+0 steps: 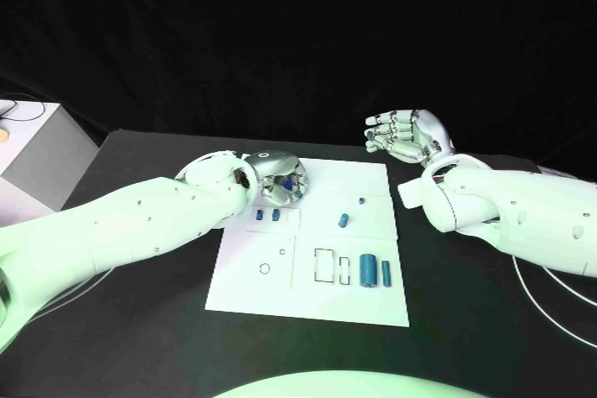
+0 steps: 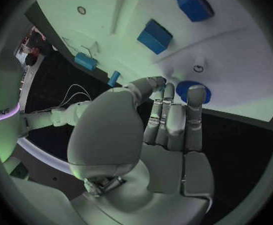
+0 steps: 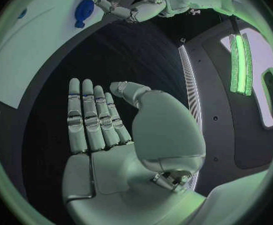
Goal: Assemble the parts on the task board
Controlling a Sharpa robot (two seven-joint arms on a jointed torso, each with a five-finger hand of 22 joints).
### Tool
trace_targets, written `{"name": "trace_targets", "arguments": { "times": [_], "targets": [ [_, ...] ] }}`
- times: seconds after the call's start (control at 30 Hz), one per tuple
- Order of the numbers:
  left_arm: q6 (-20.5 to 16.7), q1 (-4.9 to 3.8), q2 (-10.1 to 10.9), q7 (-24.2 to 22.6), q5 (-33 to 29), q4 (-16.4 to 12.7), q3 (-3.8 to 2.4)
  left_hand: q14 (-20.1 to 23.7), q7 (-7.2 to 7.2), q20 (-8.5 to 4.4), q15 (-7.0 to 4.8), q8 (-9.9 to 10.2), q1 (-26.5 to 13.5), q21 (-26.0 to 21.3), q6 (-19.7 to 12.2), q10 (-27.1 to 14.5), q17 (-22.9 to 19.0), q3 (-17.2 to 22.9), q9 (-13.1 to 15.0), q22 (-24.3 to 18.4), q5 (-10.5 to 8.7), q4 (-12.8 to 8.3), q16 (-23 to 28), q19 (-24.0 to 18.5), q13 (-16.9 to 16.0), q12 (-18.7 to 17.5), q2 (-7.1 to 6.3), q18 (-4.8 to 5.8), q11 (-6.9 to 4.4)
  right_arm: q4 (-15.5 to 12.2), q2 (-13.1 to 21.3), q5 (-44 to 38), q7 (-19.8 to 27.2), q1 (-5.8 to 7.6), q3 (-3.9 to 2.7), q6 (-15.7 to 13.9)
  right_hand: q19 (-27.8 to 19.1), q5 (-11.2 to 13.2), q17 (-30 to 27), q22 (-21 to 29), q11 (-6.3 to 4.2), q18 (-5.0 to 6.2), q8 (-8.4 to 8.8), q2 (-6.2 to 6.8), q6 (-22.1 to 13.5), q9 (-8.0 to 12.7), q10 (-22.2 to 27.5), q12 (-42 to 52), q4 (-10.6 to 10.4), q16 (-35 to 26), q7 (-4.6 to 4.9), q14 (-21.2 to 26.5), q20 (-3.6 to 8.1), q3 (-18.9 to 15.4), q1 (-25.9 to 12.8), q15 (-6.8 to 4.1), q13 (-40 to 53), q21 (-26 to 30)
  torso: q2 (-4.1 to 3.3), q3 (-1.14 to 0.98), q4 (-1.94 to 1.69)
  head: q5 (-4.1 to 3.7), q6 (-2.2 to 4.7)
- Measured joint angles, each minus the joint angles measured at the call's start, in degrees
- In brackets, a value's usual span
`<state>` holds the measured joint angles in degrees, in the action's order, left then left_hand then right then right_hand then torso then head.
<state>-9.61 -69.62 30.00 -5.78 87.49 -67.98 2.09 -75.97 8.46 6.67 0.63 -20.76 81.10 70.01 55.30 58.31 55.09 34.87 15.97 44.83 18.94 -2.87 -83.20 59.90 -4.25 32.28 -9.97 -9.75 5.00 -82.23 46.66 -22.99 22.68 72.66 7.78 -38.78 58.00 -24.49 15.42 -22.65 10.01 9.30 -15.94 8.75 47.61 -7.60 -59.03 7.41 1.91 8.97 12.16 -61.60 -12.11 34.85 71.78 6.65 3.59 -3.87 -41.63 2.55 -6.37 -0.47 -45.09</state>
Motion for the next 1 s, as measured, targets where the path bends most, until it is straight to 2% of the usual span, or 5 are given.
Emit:
{"name": "trace_targets", "arguments": {
  "times": [0.4, 0.5, 0.67, 0.83, 1.0],
  "targets": [
    [1.5, -1.76, 6.6, 0.5, -9.7, -6.5, -1.20, 0.0, 0.00, 0.00, 0.00, 0.5, -0.8, 0.0, 0.0, 0.5, -0.9, 0.0, 0.1, -0.7, -0.09, 0.0, 0.0, 0.0, 0.0, -0.6, 0.00, 0.01, -0.31, 1.9, 0.0, -0.7, -0.4, -0.01, 0.00, 3.9, -13.2, 5.7, -5.3, 12.0, 1.91, -0.01, 4.79, 0.75, -1.1, 0.5, 5.0, -3.6, -0.6, -5.1, -0.23, 7.3, -4.28, -3.0, -0.8, 3.64, 0.0, 0.3, 0.32, -0.07, -0.19, -0.04, 0.33],
    [2.4, -1.97, 8.0, 0.9, -11.2, -7.9, -1.25, 0.0, 0.00, 0.00, 0.00, 0.5, -0.8, 0.0, 0.0, 0.5, -0.9, 0.0, 0.1, -0.6, -0.09, 0.0, 0.0, 0.0, 0.0, -0.6, 0.00, 0.01, -0.31, 2.8, 0.0, -1.0, -1.1, -0.01, 0.00, 6.3, -22.6, 5.4, -7.8, 15.7, 3.03, -0.41, 7.67, 0.23, -7.3, 1.6, 13.5, -3.9, -3.2, -5.3, -0.99, 16.2, -4.53, -6.4, -3.7, 5.29, -0.3, 0.6, 0.38, -0.04, -0.21, -0.04, 0.41],
    [3.7, -2.19, 10.0, 1.6, -12.5, -9.5, -1.34, 0.0, 0.00, 0.00, 0.00, 0.5, -0.8, 0.0, 0.0, 0.7, -1.0, -0.2, 0.1, -0.6, -0.10, -0.2, 0.0, 0.0, 0.0, -0.8, 0.00, 0.02, -0.11, 4.5, 0.1, -4.0, -3.3, -0.01, 0.00, 11.3, -46.5, 5.7, -13.1, 20.9, 2.29, -5.35, 10.79, -1.37, -15.3, 2.9, 35.7, -4.7, -9.9, -6.7, -3.94, 44.1, -4.81, -13.6, -8.5, 7.31, -1.3, 2.3, 0.39, -0.04, -0.20, 0.03, 0.61],
    [4.8, -2.30, 11.0, 2.2, -12.9, -10.4, -1.37, 0.0, 0.15, 0.00, 0.00, 0.5, -1.0, 0.0, 0.1, 0.9, -1.2, -0.2, 0.3, -0.9, -0.10, -0.1, 0.0, 0.0, 0.1, -0.9, -0.23, 0.02, -0.30, 5.8, 0.3, -11.3, -6.0, -0.01, 0.01, 15.7, -50.6, 5.9, -13.9, 21.3, 1.42, -5.36, 12.12, -1.83, -18.2, 3.4, 42.5, -5.3, -14.9, -7.3, -6.47, 52.2, -4.91, -23.8, -8.1, 7.03, -1.6, 2.3, 0.38, -0.04, -0.19, 0.14, 0.69],
    [5.4, -2.32, 11.3, 2.6, -12.1, -10.9, -1.37, 0.0, 0.16, -0.02, 0.00, 0.8, -1.1, -0.2, 0.1, 0.9, -1.3, -0.6, 0.3, -1.0, -0.10, 0.0, 0.0, 0.0, 0.1, -1.2, -0.13, 0.02, -0.31, 6.3, 0.4, -19.1, -7.9, -0.01, 0.02, 17.3, -50.6, 4.1, -13.6, 21.2, 0.82, -5.36, 13.97, -3.62, -30.3, 5.4, 42.3, -5.3, -18.6, -7.3, -3.86, 51.1, -4.91, -34.7, -4.0, 5.76, -1.6, 2.3, 0.25, -0.03, -0.14, 0.47, 0.73]
  ]
}}
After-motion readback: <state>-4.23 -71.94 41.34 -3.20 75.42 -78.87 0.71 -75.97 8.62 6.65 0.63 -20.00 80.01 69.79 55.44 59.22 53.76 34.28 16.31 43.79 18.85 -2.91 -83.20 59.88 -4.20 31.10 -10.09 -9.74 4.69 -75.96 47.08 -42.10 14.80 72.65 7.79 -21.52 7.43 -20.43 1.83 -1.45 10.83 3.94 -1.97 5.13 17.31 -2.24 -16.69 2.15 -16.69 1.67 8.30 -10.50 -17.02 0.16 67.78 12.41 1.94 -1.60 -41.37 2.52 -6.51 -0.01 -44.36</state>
